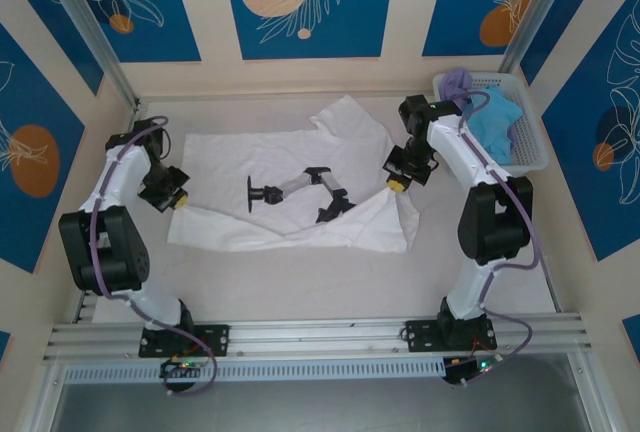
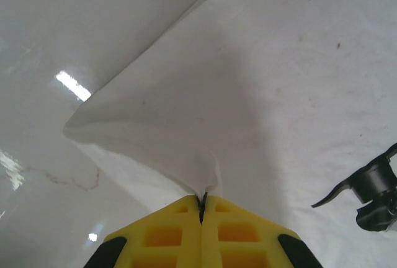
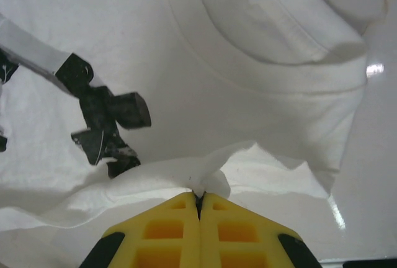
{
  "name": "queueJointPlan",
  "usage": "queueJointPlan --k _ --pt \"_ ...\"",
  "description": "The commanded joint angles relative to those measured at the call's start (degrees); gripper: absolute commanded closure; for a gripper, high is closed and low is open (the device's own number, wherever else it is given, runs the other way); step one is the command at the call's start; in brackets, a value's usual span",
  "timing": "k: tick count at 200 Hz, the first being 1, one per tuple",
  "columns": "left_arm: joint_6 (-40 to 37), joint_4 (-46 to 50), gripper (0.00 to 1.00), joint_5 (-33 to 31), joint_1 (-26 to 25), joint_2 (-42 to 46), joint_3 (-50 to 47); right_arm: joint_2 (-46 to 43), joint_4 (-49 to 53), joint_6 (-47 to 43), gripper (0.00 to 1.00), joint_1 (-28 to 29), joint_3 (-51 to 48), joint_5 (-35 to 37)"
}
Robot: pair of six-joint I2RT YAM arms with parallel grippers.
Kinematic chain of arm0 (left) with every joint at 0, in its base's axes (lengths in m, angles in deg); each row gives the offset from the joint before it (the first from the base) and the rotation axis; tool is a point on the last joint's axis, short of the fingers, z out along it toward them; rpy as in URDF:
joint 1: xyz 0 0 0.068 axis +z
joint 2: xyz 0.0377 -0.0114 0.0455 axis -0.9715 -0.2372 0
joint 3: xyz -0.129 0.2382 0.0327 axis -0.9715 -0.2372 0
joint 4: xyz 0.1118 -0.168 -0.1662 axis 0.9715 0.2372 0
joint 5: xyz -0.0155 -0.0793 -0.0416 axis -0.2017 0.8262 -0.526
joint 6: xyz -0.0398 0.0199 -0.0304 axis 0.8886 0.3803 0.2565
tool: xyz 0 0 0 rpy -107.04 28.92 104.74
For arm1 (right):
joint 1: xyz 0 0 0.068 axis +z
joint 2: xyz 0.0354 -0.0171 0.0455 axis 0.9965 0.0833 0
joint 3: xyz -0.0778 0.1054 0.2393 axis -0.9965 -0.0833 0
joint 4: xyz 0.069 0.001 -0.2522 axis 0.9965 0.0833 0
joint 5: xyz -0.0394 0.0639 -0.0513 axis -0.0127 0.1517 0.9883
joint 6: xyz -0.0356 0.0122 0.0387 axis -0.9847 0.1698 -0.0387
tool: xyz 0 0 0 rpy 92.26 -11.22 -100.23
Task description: Fold and stack the t-shirts
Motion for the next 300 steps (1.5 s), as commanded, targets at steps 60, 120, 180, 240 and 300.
queueJointPlan --k 60,120,180,240,300 --pt "-4.45 0.27 1.0 -1.45 4.59 -7.96 5.95 11.17 3.02 0.6 1.0 -1.42 10.96 2.53" --pt "-6.06 -0.39 0.87 -1.65 5.97 -11.41 7.69 16.78 5.14 1.69 0.93 -1.75 16.42 3.65" --pt "-8.81 4.04 0.59 -2.26 7.78 -11.5 18.97 11.9 4.88 1.76 0.57 -6.0 19.55 -3.99" --pt "-5.97 -4.06 0.49 9.19 1.08 4.65 -3.26 -14.17 -12.14 2.94 0.57 -0.57 -19.24 -14.35" --pt "-4.94 -12.03 0.57 11.18 -6.09 6.59 -18.21 -18.66 -20.45 8.0 0.7 3.41 -35.98 -11.8"
